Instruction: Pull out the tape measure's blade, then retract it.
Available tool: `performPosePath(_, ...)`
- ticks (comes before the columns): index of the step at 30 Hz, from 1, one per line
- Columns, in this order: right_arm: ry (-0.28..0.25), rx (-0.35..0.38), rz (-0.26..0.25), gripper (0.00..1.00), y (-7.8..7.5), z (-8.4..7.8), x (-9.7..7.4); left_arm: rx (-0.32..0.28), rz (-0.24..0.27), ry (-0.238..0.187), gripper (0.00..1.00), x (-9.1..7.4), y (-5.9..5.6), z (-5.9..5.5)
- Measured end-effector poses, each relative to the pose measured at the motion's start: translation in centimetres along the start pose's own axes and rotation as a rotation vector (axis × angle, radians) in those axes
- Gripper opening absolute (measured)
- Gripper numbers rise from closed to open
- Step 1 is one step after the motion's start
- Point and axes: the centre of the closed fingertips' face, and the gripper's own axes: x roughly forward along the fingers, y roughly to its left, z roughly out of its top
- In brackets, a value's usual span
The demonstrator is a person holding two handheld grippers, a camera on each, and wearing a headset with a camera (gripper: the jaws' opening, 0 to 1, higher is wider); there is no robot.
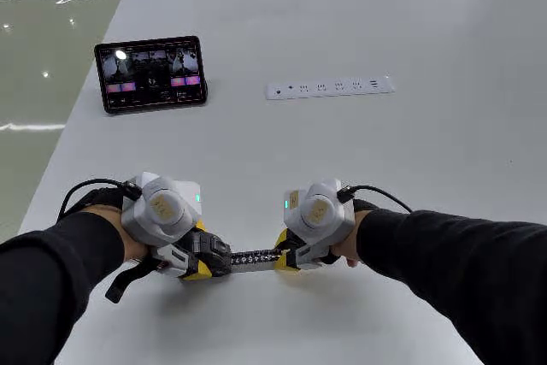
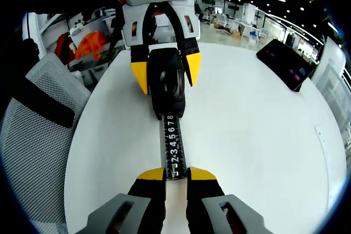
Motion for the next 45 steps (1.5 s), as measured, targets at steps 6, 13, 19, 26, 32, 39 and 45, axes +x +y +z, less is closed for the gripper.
performPosePath(6,0.006,0.000,0.001,0.10,-0.1,-0.3,-0.3,0.003,0.002,0.001,0.33,0.0,0.0,0.0)
performPosePath(13,0.007,0.003,0.001,0.10,-0.2,-0.7,-0.6,0.008,0.001,0.000,0.33,0.0,0.0,0.0)
performPosePath(19,0.006,0.011,0.002,0.10,-0.1,-1.0,-0.9,0.028,0.003,-0.010,0.32,-0.1,-0.2,0.0)
performPosePath(26,0.009,0.022,-0.003,0.10,-0.4,-1.8,-1.6,0.035,0.018,-0.029,0.32,-0.1,0.0,0.1)
performPosePath(32,0.010,0.022,-0.005,0.10,-0.4,-2.2,-1.8,0.034,0.014,-0.030,0.31,-0.1,0.0,0.1)
performPosePath(39,0.003,0.037,-0.010,0.10,-0.4,-2.7,-2.0,0.029,0.010,-0.028,0.31,-0.1,0.0,0.2)
performPosePath(45,0.001,0.038,-0.010,0.10,-0.4,-2.8,-2.0,0.031,0.004,-0.020,0.32,0.0,0.0,0.2)
